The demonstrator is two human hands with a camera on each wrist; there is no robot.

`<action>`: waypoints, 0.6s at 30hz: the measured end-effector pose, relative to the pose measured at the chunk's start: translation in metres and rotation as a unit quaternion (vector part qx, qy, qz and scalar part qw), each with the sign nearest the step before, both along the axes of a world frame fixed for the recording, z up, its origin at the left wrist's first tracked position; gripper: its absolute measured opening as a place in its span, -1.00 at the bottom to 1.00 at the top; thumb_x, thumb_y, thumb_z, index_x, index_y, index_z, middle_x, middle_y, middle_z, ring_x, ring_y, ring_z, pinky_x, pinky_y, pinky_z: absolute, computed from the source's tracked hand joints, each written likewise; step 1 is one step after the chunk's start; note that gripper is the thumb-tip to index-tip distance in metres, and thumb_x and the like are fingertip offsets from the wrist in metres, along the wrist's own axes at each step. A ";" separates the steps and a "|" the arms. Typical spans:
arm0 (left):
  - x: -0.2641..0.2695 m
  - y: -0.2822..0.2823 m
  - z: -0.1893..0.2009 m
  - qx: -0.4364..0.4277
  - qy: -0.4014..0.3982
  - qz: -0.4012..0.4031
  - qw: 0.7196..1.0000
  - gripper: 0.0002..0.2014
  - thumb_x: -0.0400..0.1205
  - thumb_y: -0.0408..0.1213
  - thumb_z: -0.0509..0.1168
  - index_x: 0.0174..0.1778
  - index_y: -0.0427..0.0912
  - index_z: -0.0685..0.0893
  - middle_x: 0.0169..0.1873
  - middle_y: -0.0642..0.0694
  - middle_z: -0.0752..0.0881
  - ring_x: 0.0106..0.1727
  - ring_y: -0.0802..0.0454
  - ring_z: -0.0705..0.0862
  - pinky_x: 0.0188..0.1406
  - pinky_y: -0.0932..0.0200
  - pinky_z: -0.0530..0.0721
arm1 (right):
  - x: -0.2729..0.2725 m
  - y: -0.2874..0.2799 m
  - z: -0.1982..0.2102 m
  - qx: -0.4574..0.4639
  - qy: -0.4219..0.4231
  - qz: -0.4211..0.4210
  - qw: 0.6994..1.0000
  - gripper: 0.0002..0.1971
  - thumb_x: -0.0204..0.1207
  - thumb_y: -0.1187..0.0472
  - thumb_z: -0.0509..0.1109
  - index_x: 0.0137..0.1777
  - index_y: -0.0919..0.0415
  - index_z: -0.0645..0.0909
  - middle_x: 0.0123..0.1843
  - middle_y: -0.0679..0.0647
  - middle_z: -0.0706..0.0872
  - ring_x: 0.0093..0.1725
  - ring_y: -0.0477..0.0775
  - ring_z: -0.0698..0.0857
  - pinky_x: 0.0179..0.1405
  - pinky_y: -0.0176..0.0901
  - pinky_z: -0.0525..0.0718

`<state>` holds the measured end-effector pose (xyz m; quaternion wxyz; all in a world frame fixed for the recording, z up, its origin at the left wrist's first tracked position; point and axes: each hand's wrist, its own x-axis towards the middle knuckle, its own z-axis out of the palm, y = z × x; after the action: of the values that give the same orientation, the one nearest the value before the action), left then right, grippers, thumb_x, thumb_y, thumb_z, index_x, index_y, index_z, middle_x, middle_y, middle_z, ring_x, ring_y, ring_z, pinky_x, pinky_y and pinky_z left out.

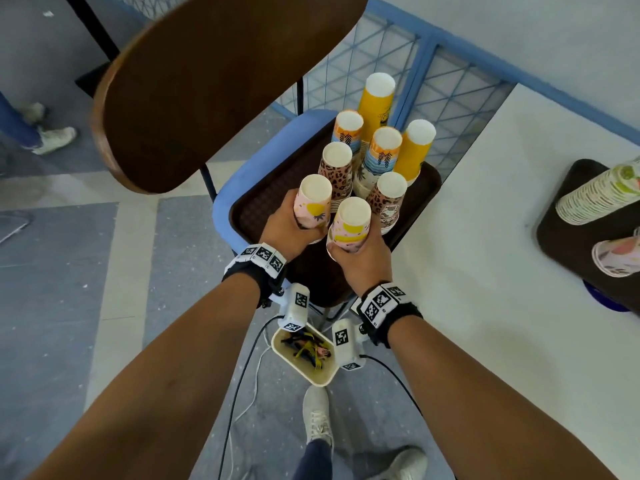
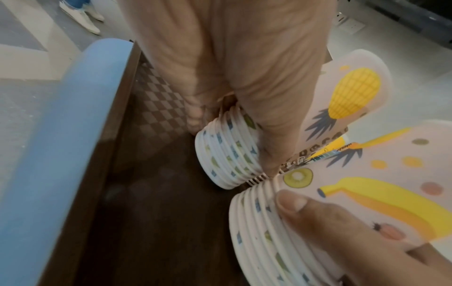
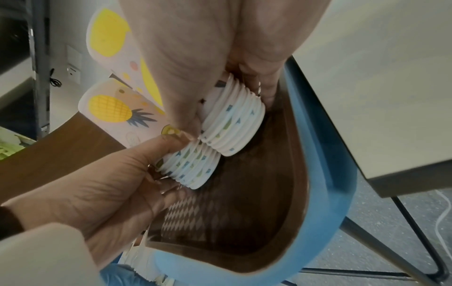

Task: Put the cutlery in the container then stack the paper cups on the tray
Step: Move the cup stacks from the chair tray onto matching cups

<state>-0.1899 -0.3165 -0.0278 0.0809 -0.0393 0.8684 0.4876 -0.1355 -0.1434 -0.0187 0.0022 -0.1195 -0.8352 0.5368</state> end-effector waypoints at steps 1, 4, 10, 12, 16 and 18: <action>0.004 0.001 0.004 0.003 -0.003 0.004 1.000 -0.17 0.41 -0.06 0.67 0.56 0.10 0.43 0.32 0.06 0.73 0.25 0.15 0.66 0.23 0.21 0.58 | 0.002 0.001 0.004 -0.003 -0.002 0.003 1.000 -0.17 0.34 0.13 0.69 0.57 -0.04 0.38 0.31 -0.18 0.67 0.30 -0.10 0.67 0.27 -0.24 0.61; 0.016 0.005 0.018 0.024 -0.015 0.012 1.000 -0.17 0.35 0.00 0.68 0.52 0.19 0.44 0.31 0.12 0.74 0.31 0.13 0.70 0.36 0.07 0.66 | 0.009 0.008 0.022 -0.011 -0.013 0.014 1.000 -0.16 0.37 0.14 0.69 0.61 0.00 0.36 0.32 -0.18 0.65 0.21 -0.29 0.59 0.16 -0.41 0.52; 0.046 0.033 0.058 0.055 -0.005 0.001 0.998 -0.31 0.30 0.14 0.68 0.26 0.52 0.46 0.28 0.20 0.76 0.32 0.14 0.73 0.39 -0.13 0.69 | 0.031 0.045 0.076 -0.014 -0.016 0.019 1.000 -0.16 0.34 0.10 0.71 0.59 -0.01 0.37 0.35 -0.05 0.73 0.27 -0.03 0.71 0.10 -0.41 0.57; 0.057 0.053 0.072 0.063 -0.005 -0.009 0.998 -0.29 0.30 0.18 0.67 0.31 0.46 0.49 0.28 0.20 0.76 0.32 0.11 0.73 0.38 -0.14 0.69 | 0.042 0.069 0.093 -0.018 -0.015 0.013 1.000 -0.20 0.34 0.07 0.70 0.55 -0.07 0.40 0.31 -0.11 0.73 0.26 -0.04 0.71 0.10 -0.31 0.60; 0.077 0.111 0.095 0.083 0.004 -0.050 0.995 -0.15 0.37 0.08 0.68 0.56 0.28 0.43 0.39 0.19 0.70 0.40 0.09 0.68 0.41 -0.04 0.63 | 0.067 0.131 0.111 -0.039 -0.006 -0.019 0.999 -0.30 0.35 0.09 0.70 0.44 -0.14 0.44 0.21 -0.25 0.69 0.17 -0.20 0.68 0.13 -0.44 0.64; 0.078 0.153 0.103 0.095 0.008 -0.074 0.993 -0.13 0.36 0.09 0.68 0.58 0.20 0.44 0.39 0.17 0.70 0.41 0.08 0.68 0.44 -0.17 0.64 | 0.077 0.169 0.120 -0.038 0.004 -0.044 0.998 -0.29 0.33 0.07 0.71 0.43 -0.15 0.45 0.20 -0.28 0.69 0.12 -0.29 0.66 0.01 -0.72 0.51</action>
<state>-0.1115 -0.1636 0.0754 0.1130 0.0373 0.8193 0.5609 -0.0582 0.0257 0.1016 0.0248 -0.1543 -0.8079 0.5682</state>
